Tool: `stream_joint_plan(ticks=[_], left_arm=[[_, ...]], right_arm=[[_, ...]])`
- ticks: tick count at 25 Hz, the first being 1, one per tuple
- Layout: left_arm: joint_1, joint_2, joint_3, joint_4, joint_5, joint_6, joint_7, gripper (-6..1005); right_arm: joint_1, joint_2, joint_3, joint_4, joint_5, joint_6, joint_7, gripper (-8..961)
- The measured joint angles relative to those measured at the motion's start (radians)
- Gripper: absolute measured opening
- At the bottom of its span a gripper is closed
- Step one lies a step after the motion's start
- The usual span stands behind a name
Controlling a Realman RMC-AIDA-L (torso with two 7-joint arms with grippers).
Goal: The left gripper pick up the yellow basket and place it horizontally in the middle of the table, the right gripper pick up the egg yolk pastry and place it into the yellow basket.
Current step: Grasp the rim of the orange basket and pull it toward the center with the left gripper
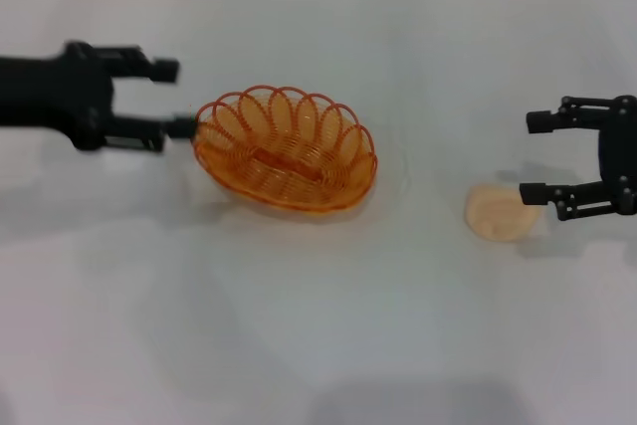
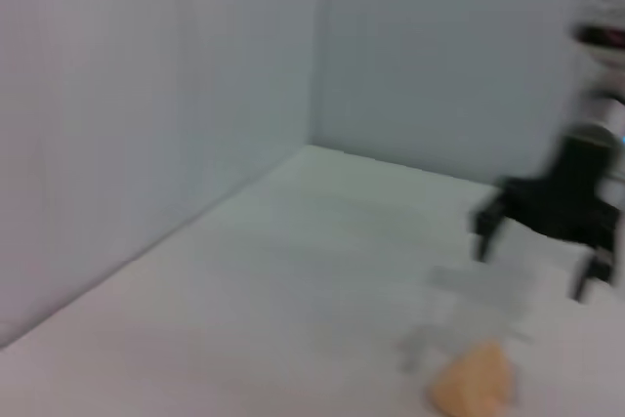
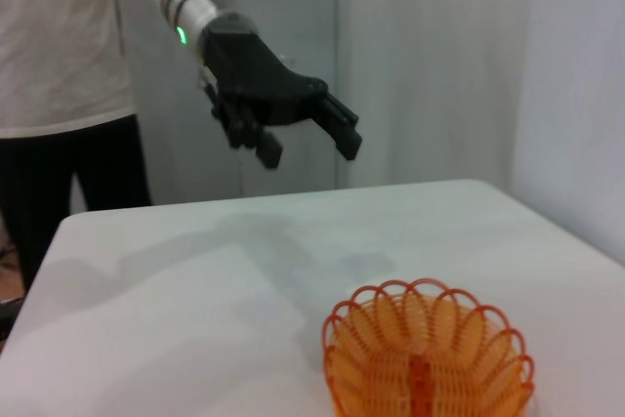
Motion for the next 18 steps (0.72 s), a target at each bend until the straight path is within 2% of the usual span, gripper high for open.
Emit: stream_joint_plan(ticks=[3,7,12,14,15,18], left_arm=[[0.018,-0.003,0.000,0.088,0.011,-0.019,-0.190,801],[0.007,-0.004,0.006,0.168,0.117,-0.024,-0.393,801],[-0.062,-0.003,0.011,0.186,0.282,-0.039,-0.620,801],[-0.077,-0.002,0.014,0.187,0.313,-0.044,-0.655,801],[-0.113,-0.001,0.017,0.187,0.400,-0.067,-0.726,801],[-0.152,-0.004,0.023,0.174,0.503,-0.104,-0.788,801]], right_arm=[[-0.021,0.004,0.008,-0.017,0.004,-0.002,-0.010,824],[-0.027,0.009,0.003,-0.020,0.009,-0.004,-0.018,822],[-0.028,0.021,-0.001,-0.021,0.007,-0.006,-0.046,819],[-0.028,0.029,-0.002,-0.021,0.005,-0.007,-0.061,818],[-0.028,0.032,-0.002,-0.021,0.004,-0.007,-0.066,818],[-0.028,0.040,-0.004,-0.021,0.003,-0.009,-0.073,816]])
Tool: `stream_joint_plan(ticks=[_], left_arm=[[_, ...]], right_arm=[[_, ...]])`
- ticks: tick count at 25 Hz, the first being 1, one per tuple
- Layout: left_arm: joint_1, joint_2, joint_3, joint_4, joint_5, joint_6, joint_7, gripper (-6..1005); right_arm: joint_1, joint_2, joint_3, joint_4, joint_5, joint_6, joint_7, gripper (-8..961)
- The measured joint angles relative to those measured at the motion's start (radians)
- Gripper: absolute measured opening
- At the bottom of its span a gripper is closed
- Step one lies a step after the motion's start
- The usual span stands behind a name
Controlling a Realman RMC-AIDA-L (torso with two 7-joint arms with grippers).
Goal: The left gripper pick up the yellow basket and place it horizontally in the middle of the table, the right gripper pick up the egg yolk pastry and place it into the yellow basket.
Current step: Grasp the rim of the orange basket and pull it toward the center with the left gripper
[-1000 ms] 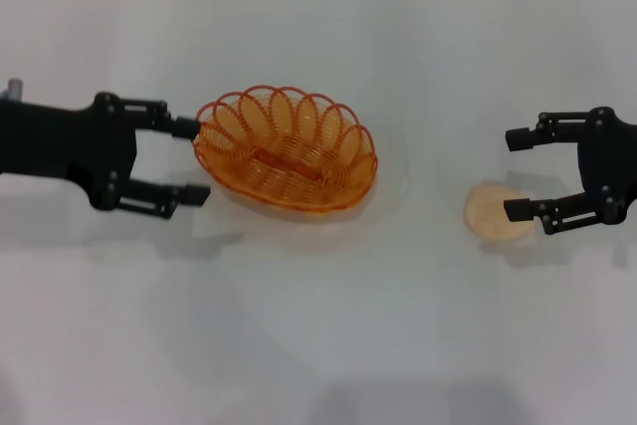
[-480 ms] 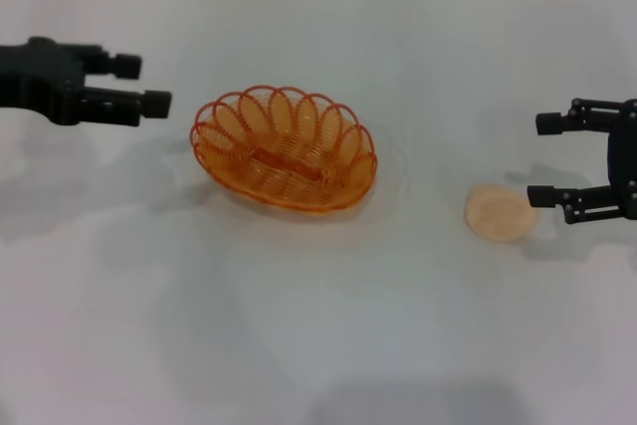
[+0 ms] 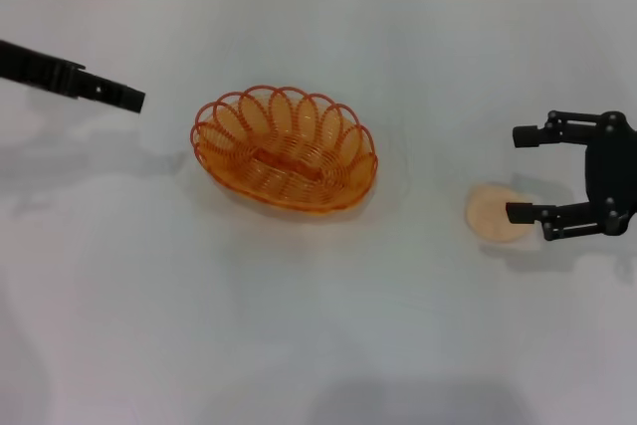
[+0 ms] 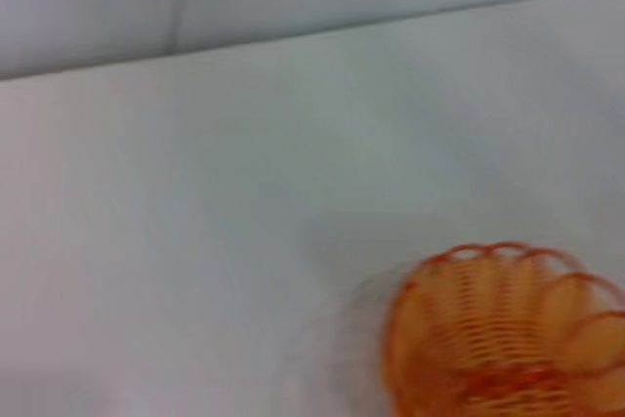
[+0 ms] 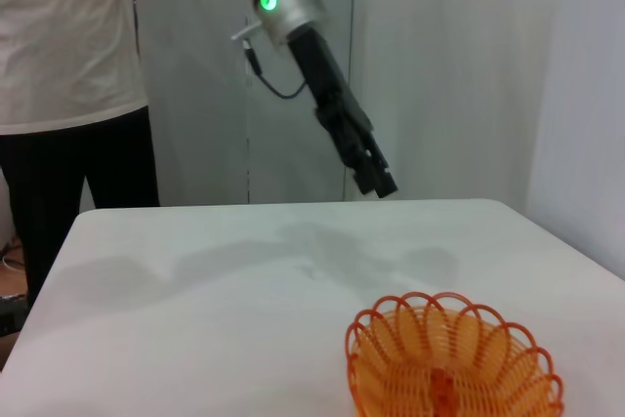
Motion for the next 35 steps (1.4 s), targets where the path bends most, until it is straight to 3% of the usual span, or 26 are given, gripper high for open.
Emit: stream_joint_plan(ticks=[6,13,17,29,34,35], left_arm=[[-0.084,-0.028,0.036,-0.084,0.144,-0.110,-0.054,802],[-0.142,-0.071,0.169,-0.215,0.161,-0.280,-0.100,801],[-0.178,-0.079,0.198,-0.302,0.171,-0.352,-0.114,801],[-0.183,-0.128,0.212,-0.350,0.173,-0.442,-0.110,802],[-0.179,-0.130,0.213,-0.350,0.166,-0.441,-0.110,683],[-0.178,-0.130,0.213,-0.350,0.165,-0.440,-0.110,610]], right_arm=[[0.000,0.012,-0.004,0.001,-0.001,-0.001,-0.012,813],[-0.001,0.017,-0.023,0.002,-0.001,-0.001,-0.018,809],[-0.001,0.017,-0.023,0.007,0.000,-0.001,-0.025,807],[-0.002,0.019,-0.021,0.011,-0.001,0.006,-0.041,800],[-0.002,0.015,-0.014,0.011,-0.001,0.008,-0.048,797],[-0.004,0.014,-0.014,0.011,-0.001,0.008,-0.048,796]])
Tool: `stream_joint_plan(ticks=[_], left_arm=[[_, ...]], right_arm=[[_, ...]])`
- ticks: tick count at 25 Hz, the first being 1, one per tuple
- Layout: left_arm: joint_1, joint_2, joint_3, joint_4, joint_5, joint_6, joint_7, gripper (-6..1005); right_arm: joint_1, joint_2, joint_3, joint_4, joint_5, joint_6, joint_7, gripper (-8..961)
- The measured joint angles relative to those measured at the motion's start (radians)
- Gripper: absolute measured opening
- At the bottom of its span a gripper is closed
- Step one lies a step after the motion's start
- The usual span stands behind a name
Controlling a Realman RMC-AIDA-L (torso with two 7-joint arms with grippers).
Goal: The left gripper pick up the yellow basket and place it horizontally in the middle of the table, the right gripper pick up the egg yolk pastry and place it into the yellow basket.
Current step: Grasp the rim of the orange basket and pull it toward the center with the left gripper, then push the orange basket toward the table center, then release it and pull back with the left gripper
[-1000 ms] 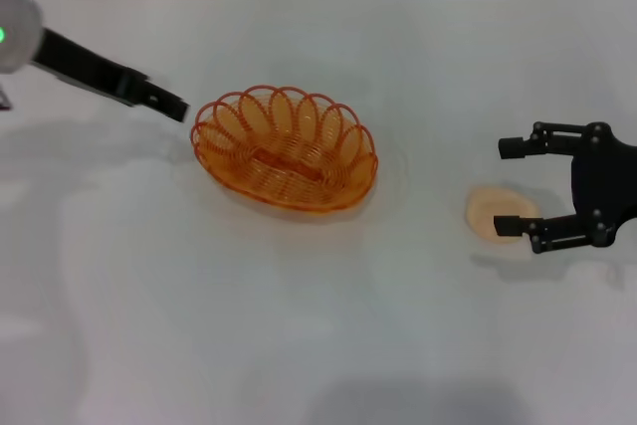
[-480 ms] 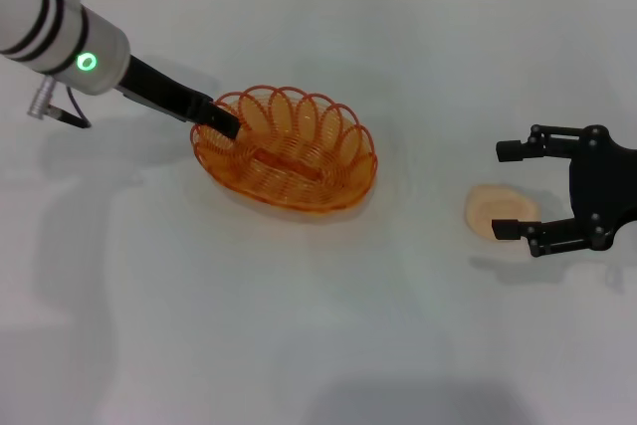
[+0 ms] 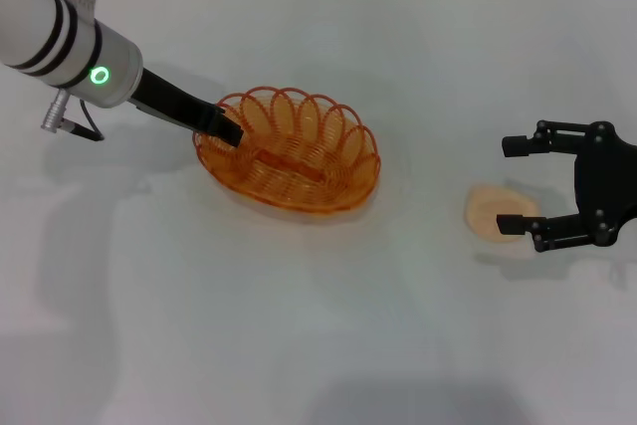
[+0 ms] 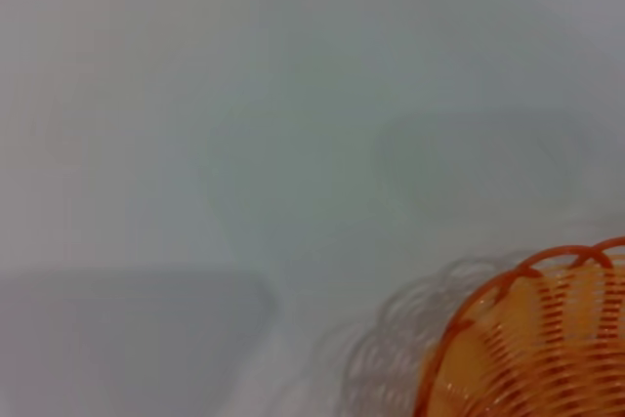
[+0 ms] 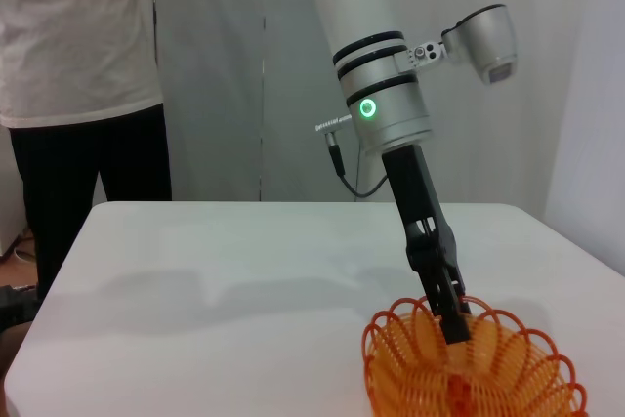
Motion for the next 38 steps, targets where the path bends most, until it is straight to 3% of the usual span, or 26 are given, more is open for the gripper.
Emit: stream_joint_plan(ticks=[2,12,18,23,27,38], left_arm=[[0.001,0.000,-0.001,0.000,-0.001,0.000,-0.001,464],[0.005,-0.002,0.000,0.000,-0.017,0.012,0.000,246],[0.046,0.004,-0.010,0.023,-0.176,0.082,-0.051,76],[0.096,-0.004,-0.007,0.046,-0.257,0.118,-0.157,72],[0.120,-0.016,-0.003,0.046,-0.258,0.136,-0.242,70],[0.147,-0.017,0.032,0.061,-0.247,0.135,-0.421,67]], right_arm=[[-0.004,0.000,0.000,-0.004,0.001,0.000,0.000,795],[-0.018,-0.003,0.000,-0.013,0.008,-0.005,0.000,790],[-0.044,0.002,0.000,-0.047,0.024,-0.009,0.000,786],[-0.067,0.002,0.000,-0.075,0.037,-0.027,-0.002,784],[-0.073,0.000,0.000,-0.076,0.039,-0.039,-0.017,781],[-0.087,-0.006,0.000,-0.077,0.039,-0.057,-0.054,775]])
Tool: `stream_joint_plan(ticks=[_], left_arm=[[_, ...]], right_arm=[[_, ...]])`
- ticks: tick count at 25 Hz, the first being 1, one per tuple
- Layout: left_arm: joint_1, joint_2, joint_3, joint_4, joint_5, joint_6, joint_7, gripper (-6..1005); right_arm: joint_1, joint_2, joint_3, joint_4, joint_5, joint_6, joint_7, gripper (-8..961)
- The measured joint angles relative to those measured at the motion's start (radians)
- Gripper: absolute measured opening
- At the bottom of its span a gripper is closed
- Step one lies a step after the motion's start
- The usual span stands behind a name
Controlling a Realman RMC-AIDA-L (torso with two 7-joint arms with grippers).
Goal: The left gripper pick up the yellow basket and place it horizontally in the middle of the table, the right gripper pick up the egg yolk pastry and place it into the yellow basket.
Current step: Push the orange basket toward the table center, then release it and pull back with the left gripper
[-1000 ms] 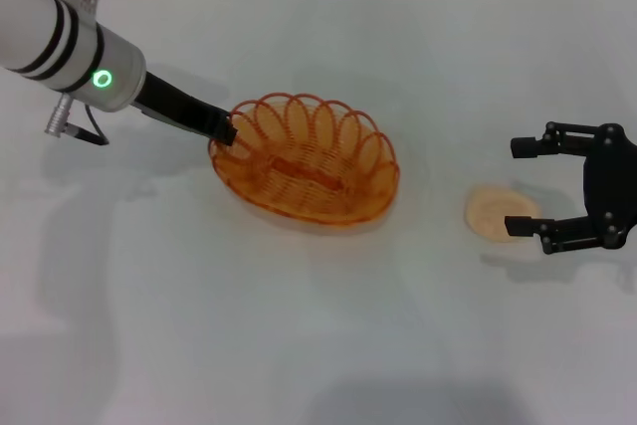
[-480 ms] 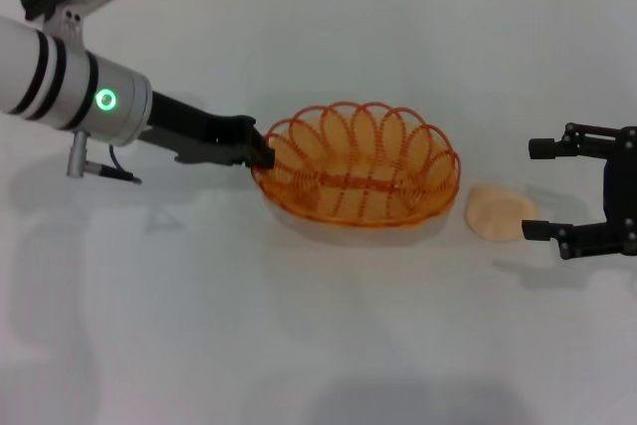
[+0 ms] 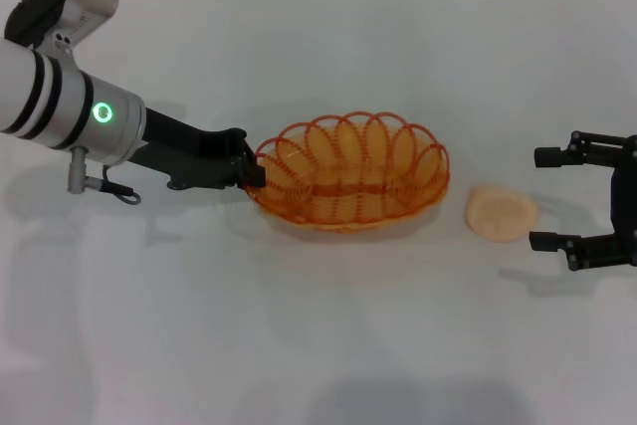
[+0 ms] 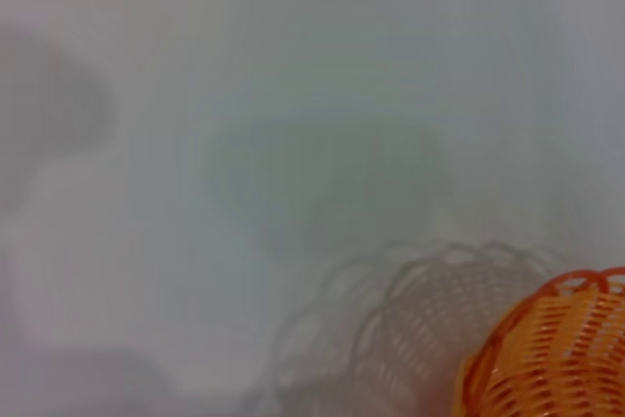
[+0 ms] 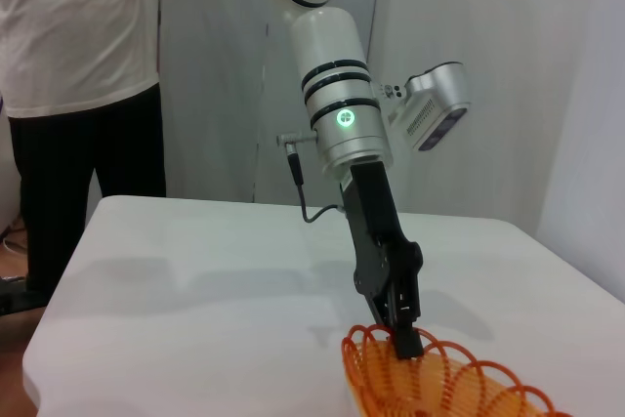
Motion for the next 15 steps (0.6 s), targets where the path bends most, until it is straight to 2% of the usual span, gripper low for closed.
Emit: stream_joint_plan(ticks=[4,15], left_arm=[[-0.004,0.000,0.019,0.010,0.010,-0.012,-0.013,67],[-0.022,0.001,0.030,0.015,0.004,-0.007,-0.004,173]], right_arm=[[0.000,-0.001,0.000,0.000,0.000,-0.001,-0.002,773],[-0.001,0.000,0.000,0.000,-0.001,0.000,-0.012,767]])
